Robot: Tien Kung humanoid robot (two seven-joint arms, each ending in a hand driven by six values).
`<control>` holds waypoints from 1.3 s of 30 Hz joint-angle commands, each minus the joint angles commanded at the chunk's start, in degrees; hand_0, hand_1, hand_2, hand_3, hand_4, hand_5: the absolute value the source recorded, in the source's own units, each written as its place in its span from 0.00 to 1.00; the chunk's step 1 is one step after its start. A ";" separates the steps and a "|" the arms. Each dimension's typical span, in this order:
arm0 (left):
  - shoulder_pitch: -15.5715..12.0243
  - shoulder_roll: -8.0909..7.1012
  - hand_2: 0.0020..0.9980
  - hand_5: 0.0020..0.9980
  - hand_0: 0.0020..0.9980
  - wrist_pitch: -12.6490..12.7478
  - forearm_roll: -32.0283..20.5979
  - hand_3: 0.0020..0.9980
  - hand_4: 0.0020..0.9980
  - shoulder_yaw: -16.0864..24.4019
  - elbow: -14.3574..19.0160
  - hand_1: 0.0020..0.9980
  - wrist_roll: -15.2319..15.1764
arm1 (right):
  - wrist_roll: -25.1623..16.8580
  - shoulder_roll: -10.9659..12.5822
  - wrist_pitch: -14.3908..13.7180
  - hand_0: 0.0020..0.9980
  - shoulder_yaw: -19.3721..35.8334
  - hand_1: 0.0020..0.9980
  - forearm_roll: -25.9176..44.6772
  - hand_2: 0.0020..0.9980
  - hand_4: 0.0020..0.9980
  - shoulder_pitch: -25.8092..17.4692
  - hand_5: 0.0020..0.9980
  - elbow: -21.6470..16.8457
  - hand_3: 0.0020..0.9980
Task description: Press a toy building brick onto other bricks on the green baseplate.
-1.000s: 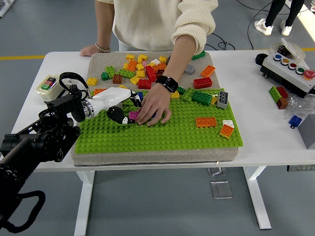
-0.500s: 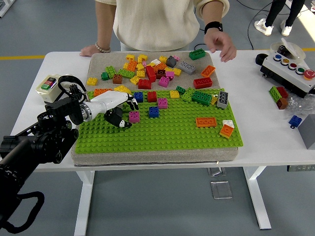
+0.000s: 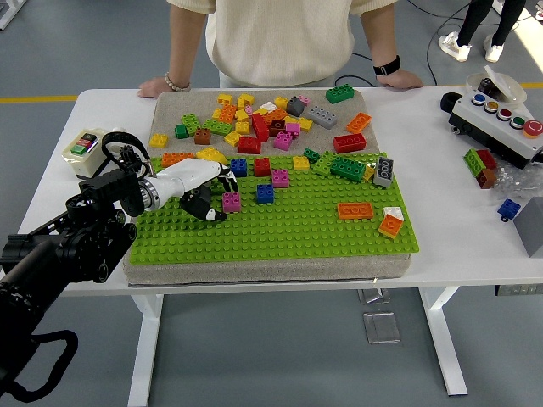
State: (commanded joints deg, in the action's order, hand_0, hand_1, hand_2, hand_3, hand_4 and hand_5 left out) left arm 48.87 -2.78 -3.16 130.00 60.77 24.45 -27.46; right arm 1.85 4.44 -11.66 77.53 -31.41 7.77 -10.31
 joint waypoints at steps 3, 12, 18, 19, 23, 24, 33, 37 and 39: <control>0.15 0.00 0.62 0.16 0.87 -0.09 0.00 0.60 0.86 0.05 0.01 0.73 0.01 | -0.03 0.00 -0.02 0.73 0.02 0.66 0.01 0.71 0.92 0.02 0.50 0.00 0.58; 0.37 0.23 0.61 0.18 0.83 -0.23 0.00 0.56 0.83 -0.21 -0.11 0.71 0.28 | -0.18 -0.02 -0.10 0.73 0.04 0.66 0.06 0.71 0.92 0.07 0.50 0.00 0.58; 0.53 0.26 0.60 0.18 0.80 -0.27 0.00 0.56 0.79 -0.48 -0.34 0.66 0.37 | -0.16 0.01 -0.04 0.73 0.02 0.66 0.10 0.71 0.92 -0.02 0.50 0.00 0.58; 0.59 0.28 0.60 0.18 0.80 -0.26 0.00 0.56 0.79 -0.54 -0.44 0.66 0.39 | -0.16 0.00 -0.03 0.73 0.00 0.66 0.09 0.71 0.92 -0.04 0.50 0.00 0.58; 0.69 0.33 0.59 0.14 0.78 -0.27 0.00 0.55 0.71 -0.79 -0.78 0.62 0.48 | -0.25 -0.01 -0.07 0.73 -0.06 0.66 0.14 0.71 0.92 0.01 0.50 0.00 0.58; 0.71 0.33 0.59 0.14 0.78 -0.27 0.00 0.55 0.71 -0.86 -0.81 0.62 0.52 | -0.26 -0.01 -0.08 0.73 -0.05 0.66 0.13 0.71 0.92 0.03 0.50 0.00 0.58; 1.06 0.29 0.58 0.10 0.75 -0.12 -0.30 0.55 0.68 -0.67 -0.47 0.59 0.79 | -0.29 -0.01 0.01 0.73 -0.08 0.66 0.14 0.71 0.92 0.00 0.50 0.00 0.58; 0.91 0.27 0.58 0.07 0.73 -0.27 -0.25 0.55 0.69 -0.75 -0.41 0.58 0.76 | -0.37 -0.03 -0.03 0.73 -0.12 0.66 0.15 0.71 0.92 0.03 0.50 0.00 0.58; 0.72 0.17 0.58 0.07 0.73 -0.47 -0.06 0.55 0.69 -0.63 0.01 0.58 0.75 | -0.36 -0.01 -0.01 0.73 -0.12 0.66 0.15 0.71 0.92 0.01 0.50 0.00 0.58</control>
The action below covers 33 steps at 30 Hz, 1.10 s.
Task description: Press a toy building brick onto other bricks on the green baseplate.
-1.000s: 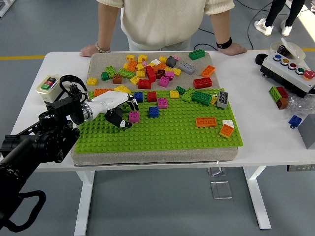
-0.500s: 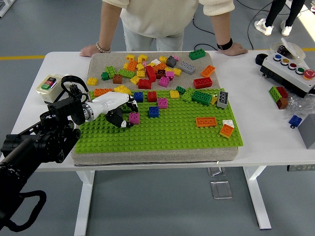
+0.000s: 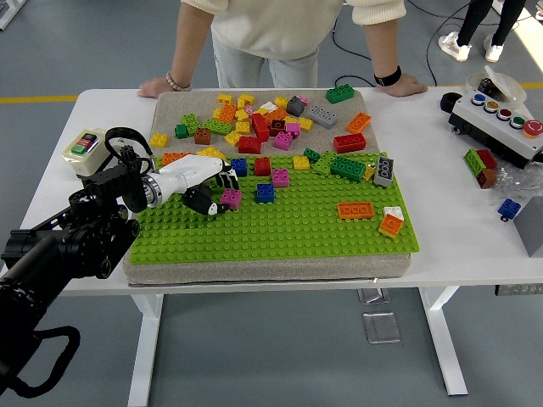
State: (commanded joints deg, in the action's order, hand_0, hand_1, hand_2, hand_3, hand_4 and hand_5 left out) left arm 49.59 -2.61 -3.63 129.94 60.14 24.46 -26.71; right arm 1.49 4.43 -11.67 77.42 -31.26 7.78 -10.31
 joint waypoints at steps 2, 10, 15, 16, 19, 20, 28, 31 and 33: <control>-0.24 -0.21 0.57 0.00 0.71 -0.45 0.06 0.55 0.68 0.34 0.92 0.57 0.06 | 0.09 0.04 0.09 0.73 0.08 0.66 -0.09 0.71 0.92 -0.06 0.50 0.00 0.58; -1.25 -1.94 0.57 0.06 0.72 -2.83 0.06 0.54 0.68 2.85 6.57 0.57 0.69 | 0.06 0.35 0.23 0.73 0.54 0.66 -0.28 0.71 0.92 -0.08 0.50 0.00 0.58; -2.42 -3.24 0.57 0.07 0.71 -3.84 0.06 0.55 0.68 3.63 10.46 0.57 0.91 | -0.16 0.43 0.29 0.73 0.83 0.66 -0.31 0.71 0.92 -0.08 0.50 0.00 0.58; -2.95 -3.68 0.57 0.07 0.71 -4.16 0.06 0.55 0.68 3.85 11.65 0.57 1.01 | -0.20 0.48 0.32 0.73 0.95 0.66 -0.36 0.71 0.92 -0.10 0.50 0.00 0.58; -4.13 -4.45 0.57 0.04 0.70 -4.73 0.06 0.55 0.70 4.43 14.09 0.57 1.25 | -0.29 0.58 0.39 0.73 1.15 0.66 -0.32 0.71 0.92 -0.17 0.50 0.00 0.58; -4.81 -4.83 0.57 0.04 0.70 -5.13 0.06 0.55 0.70 4.76 15.30 0.57 1.44 | -0.28 0.65 0.48 0.73 1.28 0.66 -0.35 0.71 0.92 -0.22 0.50 0.00 0.58; -9.78 -6.25 0.58 0.00 0.69 -7.69 0.06 0.56 0.71 8.26 22.96 0.57 2.96 | -0.45 0.98 0.93 0.73 2.12 0.66 -0.57 0.71 0.92 -0.49 0.50 0.00 0.58; -11.78 -6.39 0.58 0.00 0.69 -8.45 0.06 0.56 0.71 9.73 25.63 0.57 3.71 | -0.51 1.05 1.09 0.73 2.39 0.66 -0.60 0.71 0.92 -0.60 0.50 0.00 0.58; -12.81 -6.58 0.58 0.00 0.69 -8.70 0.06 0.56 0.72 10.35 26.99 0.57 4.06 | -0.46 1.13 1.15 0.73 2.52 0.66 -0.60 0.71 0.92 -0.61 0.50 0.00 0.58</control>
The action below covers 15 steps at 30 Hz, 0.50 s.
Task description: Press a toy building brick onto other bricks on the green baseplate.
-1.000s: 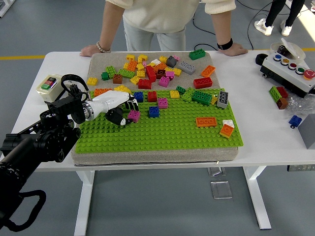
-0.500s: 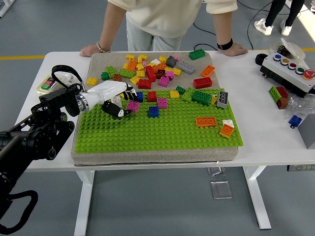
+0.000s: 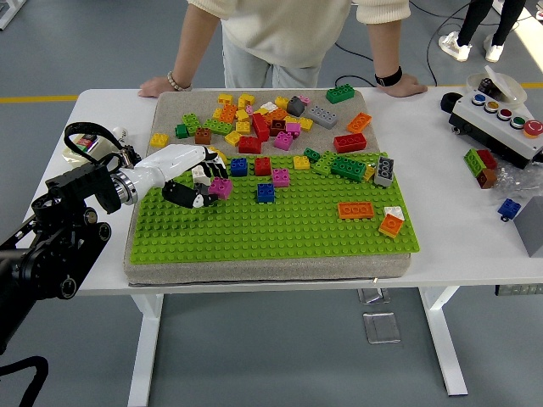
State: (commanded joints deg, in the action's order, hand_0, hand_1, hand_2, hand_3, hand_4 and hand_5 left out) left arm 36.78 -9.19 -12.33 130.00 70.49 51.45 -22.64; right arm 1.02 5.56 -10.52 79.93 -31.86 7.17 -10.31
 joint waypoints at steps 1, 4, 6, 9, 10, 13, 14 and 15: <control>-1.03 -0.13 0.58 0.00 0.69 -0.33 0.00 0.56 0.72 0.72 1.18 0.57 0.35 | 0.07 0.08 0.02 0.73 0.20 0.66 -0.06 0.71 0.92 -0.04 0.50 0.00 0.58; -2.85 -0.36 0.58 0.00 0.69 -0.75 0.00 0.56 0.72 1.80 3.17 0.57 0.92 | 0.19 0.19 0.15 0.73 0.40 0.66 -0.07 0.71 0.92 -0.17 0.50 0.00 0.58; -4.13 -0.41 0.58 0.00 0.69 -1.14 0.00 0.56 0.72 2.60 4.52 0.57 1.24 | 0.25 0.26 0.21 0.73 0.55 0.66 -0.10 0.71 0.92 -0.26 0.50 0.00 0.58; -6.13 -0.45 0.58 0.00 0.69 -1.53 0.00 0.56 0.72 3.69 6.55 0.57 1.77 | 0.30 0.32 0.32 0.73 0.69 0.66 -0.11 0.71 0.92 -0.34 0.50 0.00 0.58; -6.50 -0.45 0.58 0.00 0.69 -1.60 0.00 0.56 0.72 3.86 6.83 0.57 1.85 | 0.28 0.33 0.33 0.73 0.71 0.66 -0.11 0.71 0.92 -0.34 0.50 0.00 0.58; -7.90 -0.45 0.58 0.00 0.69 -1.94 0.00 0.56 0.73 4.68 7.71 0.57 2.16 | 0.20 0.35 0.32 0.73 0.79 0.66 -0.13 0.71 0.92 -0.32 0.50 0.00 0.58; -8.38 -0.45 0.58 0.00 0.69 -2.05 0.00 0.56 0.73 5.00 8.02 0.57 2.27 | 0.18 0.36 0.32 0.73 0.81 0.66 -0.14 0.71 0.92 -0.31 0.50 0.00 0.58; -8.59 -0.45 0.58 0.00 0.69 -2.10 0.00 0.56 0.73 5.14 8.16 0.57 2.32 | 0.17 0.36 0.32 0.73 0.81 0.66 -0.15 0.71 0.92 -0.30 0.50 0.00 0.58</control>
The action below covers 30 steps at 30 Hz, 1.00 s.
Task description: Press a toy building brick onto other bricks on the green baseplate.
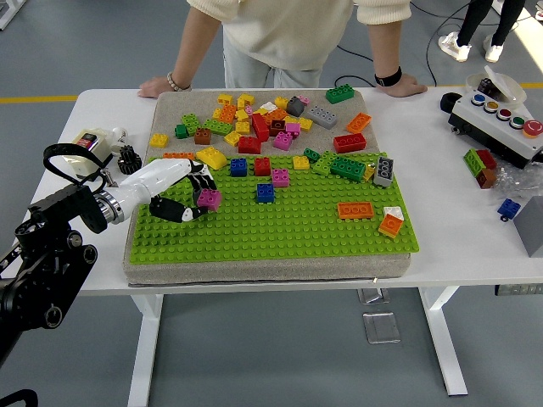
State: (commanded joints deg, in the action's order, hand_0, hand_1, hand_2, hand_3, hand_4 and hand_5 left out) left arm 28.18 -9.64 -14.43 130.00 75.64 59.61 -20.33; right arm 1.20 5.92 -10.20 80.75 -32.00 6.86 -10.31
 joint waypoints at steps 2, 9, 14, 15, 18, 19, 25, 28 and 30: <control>-0.75 -0.06 0.58 0.00 0.69 0.06 0.00 0.56 0.73 0.57 0.50 0.57 0.13 | 0.01 0.00 0.01 0.73 0.04 0.66 -0.01 0.71 0.92 -0.03 0.50 0.00 0.58; -2.52 -0.25 0.58 0.00 0.69 -0.06 0.00 0.56 0.73 1.68 1.15 0.57 0.44 | 0.11 0.03 0.07 0.73 0.12 0.66 0.01 0.71 0.92 -0.15 0.50 0.00 0.58; -3.50 -0.33 0.58 0.00 0.69 -0.01 0.00 0.56 0.73 2.42 1.37 0.57 0.63 | 0.08 0.04 0.03 0.73 0.12 0.66 -0.08 0.71 0.92 -0.17 0.50 0.00 0.58; -3.84 -0.33 0.58 0.00 0.69 0.07 0.00 0.56 0.73 2.54 1.36 0.57 0.67 | 0.07 0.04 0.00 0.73 0.11 0.66 -0.11 0.71 0.92 -0.15 0.50 0.00 0.58; -4.36 -0.29 0.58 0.00 0.69 0.21 0.00 0.56 0.73 2.66 1.00 0.57 0.76 | 0.05 0.03 -0.02 0.73 0.05 0.66 -0.13 0.71 0.92 -0.16 0.50 0.00 0.58; -4.52 -0.26 0.58 0.00 0.69 0.24 0.00 0.56 0.73 2.70 0.85 0.57 0.78 | 0.06 0.03 -0.01 0.73 0.03 0.66 -0.15 0.71 0.92 -0.16 0.50 0.00 0.58; -5.25 -0.16 0.58 0.01 0.69 0.21 0.00 0.56 0.72 2.81 0.43 0.57 0.92 | 0.21 0.02 0.05 0.73 -0.06 0.66 -0.17 0.71 0.92 -0.19 0.50 0.00 0.58; -5.38 -0.06 0.58 0.01 0.69 0.01 0.00 0.56 0.72 2.72 0.35 0.57 0.97 | 0.31 0.02 0.11 0.73 -0.09 0.66 -0.17 0.71 0.92 -0.21 0.50 0.00 0.58; -5.47 -0.02 0.58 0.01 0.69 -0.16 0.00 0.56 0.72 2.71 0.41 0.57 1.00 | 0.37 0.03 0.08 0.73 -0.06 0.66 -0.20 0.71 0.92 -0.17 0.50 0.00 0.58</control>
State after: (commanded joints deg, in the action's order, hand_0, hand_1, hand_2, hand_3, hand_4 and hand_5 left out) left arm 22.72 -9.66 -14.58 130.00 78.35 60.02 -19.33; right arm 1.57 5.95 -10.12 80.69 -32.21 6.69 -10.31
